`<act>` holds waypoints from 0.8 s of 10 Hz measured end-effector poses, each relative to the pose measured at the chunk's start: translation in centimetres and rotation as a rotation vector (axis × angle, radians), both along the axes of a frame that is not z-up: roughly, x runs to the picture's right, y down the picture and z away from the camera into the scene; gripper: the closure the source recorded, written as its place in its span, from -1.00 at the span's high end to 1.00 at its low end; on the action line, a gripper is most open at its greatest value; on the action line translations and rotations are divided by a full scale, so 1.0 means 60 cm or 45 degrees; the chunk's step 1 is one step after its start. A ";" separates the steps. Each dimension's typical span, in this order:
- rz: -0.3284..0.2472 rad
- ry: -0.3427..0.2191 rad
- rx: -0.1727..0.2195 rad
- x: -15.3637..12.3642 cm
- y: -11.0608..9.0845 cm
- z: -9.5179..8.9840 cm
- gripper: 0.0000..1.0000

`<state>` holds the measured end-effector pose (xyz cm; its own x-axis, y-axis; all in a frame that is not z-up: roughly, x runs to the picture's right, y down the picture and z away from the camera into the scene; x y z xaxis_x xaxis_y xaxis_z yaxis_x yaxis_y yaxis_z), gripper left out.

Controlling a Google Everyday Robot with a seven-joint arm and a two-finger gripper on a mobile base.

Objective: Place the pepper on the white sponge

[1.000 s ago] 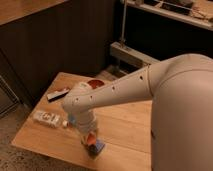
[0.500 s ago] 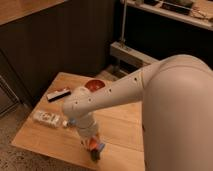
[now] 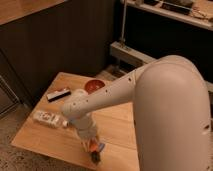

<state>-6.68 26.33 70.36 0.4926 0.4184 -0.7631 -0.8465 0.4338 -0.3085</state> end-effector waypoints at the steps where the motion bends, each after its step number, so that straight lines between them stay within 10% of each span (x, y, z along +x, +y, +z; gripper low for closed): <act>1: -0.003 0.005 -0.005 0.001 0.001 0.002 -1.00; 8: -0.016 0.055 -0.003 0.013 0.002 0.036 -1.00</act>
